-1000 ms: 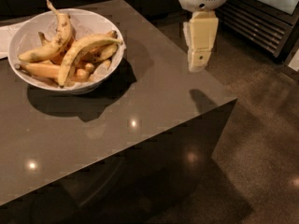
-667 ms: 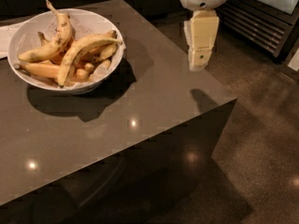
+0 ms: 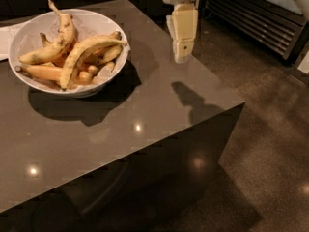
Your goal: Pick banana from white bowl
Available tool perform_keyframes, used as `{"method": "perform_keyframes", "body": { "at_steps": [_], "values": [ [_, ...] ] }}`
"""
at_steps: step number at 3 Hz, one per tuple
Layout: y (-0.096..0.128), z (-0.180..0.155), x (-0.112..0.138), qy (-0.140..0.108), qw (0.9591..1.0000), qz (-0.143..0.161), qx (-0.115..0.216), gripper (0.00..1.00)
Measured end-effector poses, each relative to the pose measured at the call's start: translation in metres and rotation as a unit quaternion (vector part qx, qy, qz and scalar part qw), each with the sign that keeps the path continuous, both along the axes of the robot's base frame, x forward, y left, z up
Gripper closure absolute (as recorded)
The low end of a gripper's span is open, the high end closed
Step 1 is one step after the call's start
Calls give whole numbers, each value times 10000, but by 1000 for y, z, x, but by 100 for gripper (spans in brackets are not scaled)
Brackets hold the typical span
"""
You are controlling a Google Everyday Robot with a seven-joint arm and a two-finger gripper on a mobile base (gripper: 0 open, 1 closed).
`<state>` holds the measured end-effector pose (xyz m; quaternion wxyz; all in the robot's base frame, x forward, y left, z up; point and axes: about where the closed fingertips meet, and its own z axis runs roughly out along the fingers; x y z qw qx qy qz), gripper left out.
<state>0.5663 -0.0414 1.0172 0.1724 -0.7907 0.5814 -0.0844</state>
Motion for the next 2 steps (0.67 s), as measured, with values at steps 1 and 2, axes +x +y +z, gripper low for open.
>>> {"method": "perform_keyframes", "body": {
  "at_steps": [1,2],
  "values": [
    [26,-4,18,-15,9991,393,175,0],
    [28,-2,21,-88,9989,396,218,0]
  ]
}}
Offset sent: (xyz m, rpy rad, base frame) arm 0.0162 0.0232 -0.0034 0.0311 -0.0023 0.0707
